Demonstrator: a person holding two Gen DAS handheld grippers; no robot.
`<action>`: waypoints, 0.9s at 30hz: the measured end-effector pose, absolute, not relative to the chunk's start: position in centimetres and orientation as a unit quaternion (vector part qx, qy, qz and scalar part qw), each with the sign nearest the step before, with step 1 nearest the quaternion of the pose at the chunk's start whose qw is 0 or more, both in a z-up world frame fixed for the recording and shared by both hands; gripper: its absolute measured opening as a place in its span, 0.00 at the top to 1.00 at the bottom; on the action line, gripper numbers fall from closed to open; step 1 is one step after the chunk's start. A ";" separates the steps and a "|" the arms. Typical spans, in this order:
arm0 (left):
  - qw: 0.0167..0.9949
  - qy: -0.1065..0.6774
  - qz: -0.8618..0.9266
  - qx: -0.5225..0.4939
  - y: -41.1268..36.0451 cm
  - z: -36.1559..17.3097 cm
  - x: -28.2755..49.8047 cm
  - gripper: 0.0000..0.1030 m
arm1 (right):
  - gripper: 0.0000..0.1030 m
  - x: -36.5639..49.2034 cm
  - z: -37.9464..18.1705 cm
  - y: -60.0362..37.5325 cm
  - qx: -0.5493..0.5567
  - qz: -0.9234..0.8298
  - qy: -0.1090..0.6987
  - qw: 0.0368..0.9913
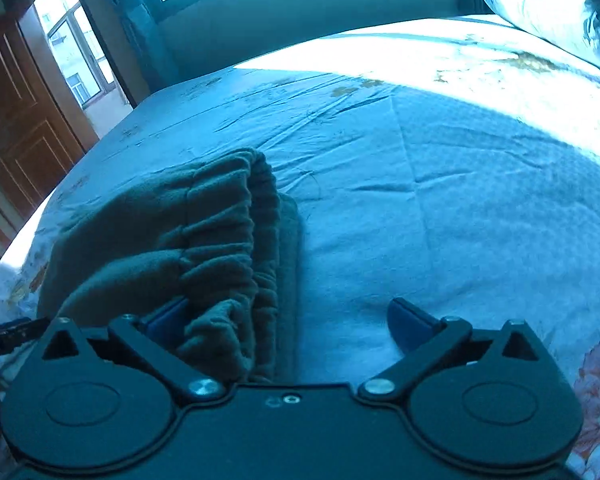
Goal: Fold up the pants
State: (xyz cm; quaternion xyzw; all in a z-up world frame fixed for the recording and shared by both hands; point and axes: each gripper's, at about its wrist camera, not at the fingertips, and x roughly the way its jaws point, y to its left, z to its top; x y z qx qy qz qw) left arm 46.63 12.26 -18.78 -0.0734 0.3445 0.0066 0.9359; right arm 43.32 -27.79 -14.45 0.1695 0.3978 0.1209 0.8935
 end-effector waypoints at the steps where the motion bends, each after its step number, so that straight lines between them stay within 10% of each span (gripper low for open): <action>1: 0.938 0.341 0.013 -0.070 12.2 -17.8 45.5 0.00 | 0.06 42.1 -13.3 -27.9 0.174 0.123 0.380 0.900; 27: 0.982 0.181 -0.017 -0.058 3.5 -7.7 9.1 0.00 | 0.06 6.8 -3.6 -28.4 0.015 0.072 0.192 0.979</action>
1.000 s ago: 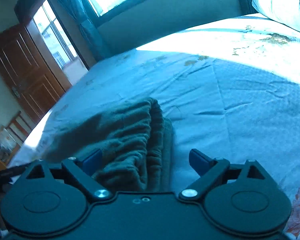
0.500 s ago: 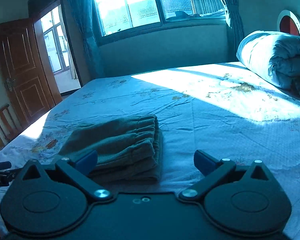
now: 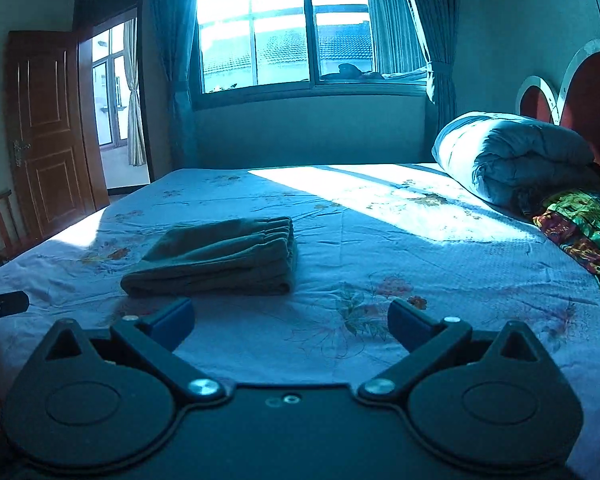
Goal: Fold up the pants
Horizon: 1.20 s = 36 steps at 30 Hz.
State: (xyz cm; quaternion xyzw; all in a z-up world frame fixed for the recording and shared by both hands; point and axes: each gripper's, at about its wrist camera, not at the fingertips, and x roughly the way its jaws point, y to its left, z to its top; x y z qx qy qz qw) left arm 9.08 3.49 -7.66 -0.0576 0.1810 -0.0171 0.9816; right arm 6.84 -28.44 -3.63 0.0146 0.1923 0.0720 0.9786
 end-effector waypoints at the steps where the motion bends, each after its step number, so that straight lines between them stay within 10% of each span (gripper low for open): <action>1: 0.983 0.176 -0.018 -0.049 2.9 -7.6 8.7 0.00 | 0.06 6.4 -4.0 -28.3 0.008 0.073 0.184 0.980; 36: 0.983 0.181 -0.004 -0.006 0.8 -12.6 6.9 0.00 | 0.06 5.4 -9.6 -27.5 -0.016 0.068 0.187 0.980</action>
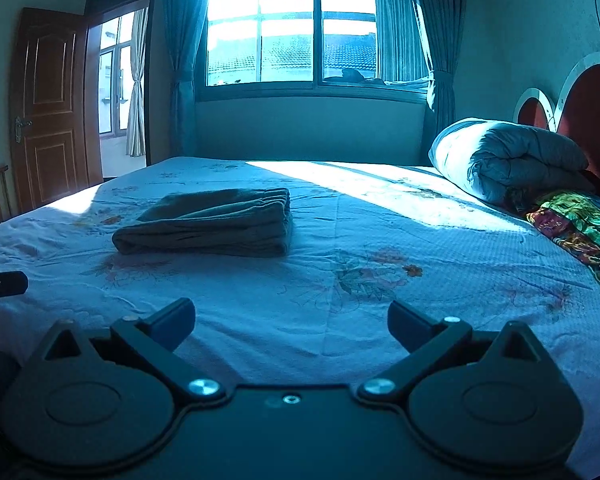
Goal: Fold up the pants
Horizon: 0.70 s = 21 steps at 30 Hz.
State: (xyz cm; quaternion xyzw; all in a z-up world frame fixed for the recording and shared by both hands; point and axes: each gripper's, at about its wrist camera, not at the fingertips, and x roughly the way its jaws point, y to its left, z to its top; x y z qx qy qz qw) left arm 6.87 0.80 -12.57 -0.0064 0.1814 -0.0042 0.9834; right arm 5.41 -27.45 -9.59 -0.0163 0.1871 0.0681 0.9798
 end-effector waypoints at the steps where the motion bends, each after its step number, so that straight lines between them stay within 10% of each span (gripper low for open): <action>1: 0.983 0.182 -0.005 -0.007 0.8 -12.6 6.9 0.00 | 0.06 5.4 -9.6 -27.5 -0.016 0.069 0.187 0.980; 21: 0.983 0.181 -0.009 0.003 0.4 -12.5 6.7 0.00 | 0.06 5.3 -9.5 -27.5 -0.016 0.071 0.187 0.980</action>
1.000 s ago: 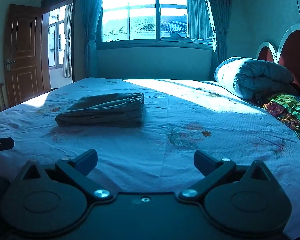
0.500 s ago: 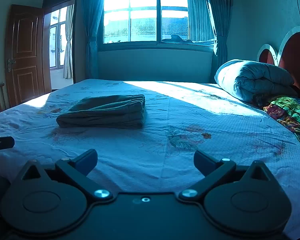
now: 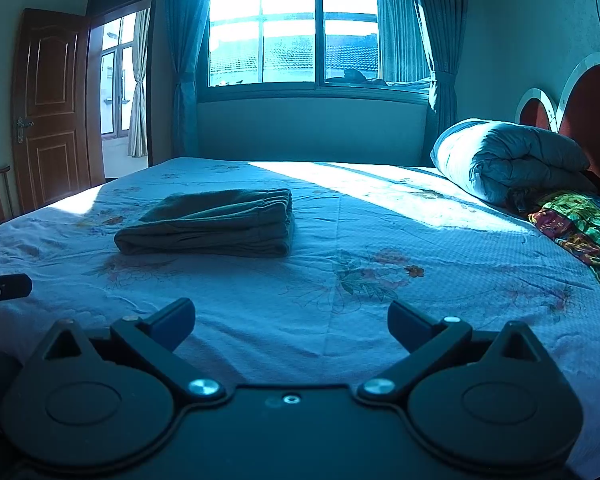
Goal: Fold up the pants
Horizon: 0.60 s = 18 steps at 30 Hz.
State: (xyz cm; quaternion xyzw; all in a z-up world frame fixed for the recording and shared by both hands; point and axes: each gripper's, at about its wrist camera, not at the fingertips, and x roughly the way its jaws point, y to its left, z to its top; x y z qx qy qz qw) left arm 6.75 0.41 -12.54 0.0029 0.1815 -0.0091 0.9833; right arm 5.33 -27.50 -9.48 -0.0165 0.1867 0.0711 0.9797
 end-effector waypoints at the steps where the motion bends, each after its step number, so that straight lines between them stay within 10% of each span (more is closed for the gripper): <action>1: 0.983 0.182 -0.010 0.003 0.4 -12.5 6.8 0.00 | 0.06 5.3 -9.5 -27.5 -0.017 0.071 0.187 0.980; 18: 0.984 0.179 -0.012 0.007 0.3 -12.5 6.7 0.00 | 0.06 5.3 -9.5 -27.6 -0.015 0.072 0.187 0.980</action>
